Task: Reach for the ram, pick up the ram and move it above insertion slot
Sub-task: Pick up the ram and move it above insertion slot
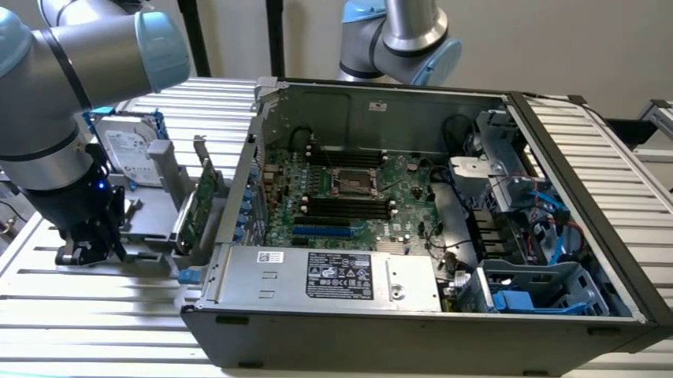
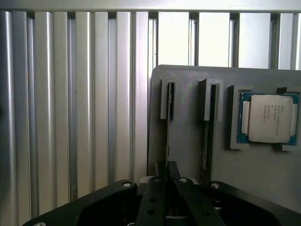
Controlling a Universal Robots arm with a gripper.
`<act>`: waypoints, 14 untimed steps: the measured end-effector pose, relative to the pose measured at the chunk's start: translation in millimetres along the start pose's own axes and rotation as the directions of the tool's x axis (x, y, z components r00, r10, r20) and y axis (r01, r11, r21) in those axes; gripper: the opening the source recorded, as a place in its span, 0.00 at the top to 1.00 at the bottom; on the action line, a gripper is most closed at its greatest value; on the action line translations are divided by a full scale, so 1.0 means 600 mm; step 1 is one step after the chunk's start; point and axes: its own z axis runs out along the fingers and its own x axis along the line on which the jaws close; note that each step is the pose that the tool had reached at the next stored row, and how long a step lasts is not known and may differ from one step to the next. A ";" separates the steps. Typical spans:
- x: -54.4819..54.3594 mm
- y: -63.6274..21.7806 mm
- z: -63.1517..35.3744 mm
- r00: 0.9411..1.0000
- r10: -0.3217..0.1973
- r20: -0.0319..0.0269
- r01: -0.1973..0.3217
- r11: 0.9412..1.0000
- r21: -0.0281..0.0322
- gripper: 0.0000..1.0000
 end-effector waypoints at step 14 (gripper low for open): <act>0.000 -0.001 0.000 1.000 0.000 0.013 0.000 1.000 0.000 0.87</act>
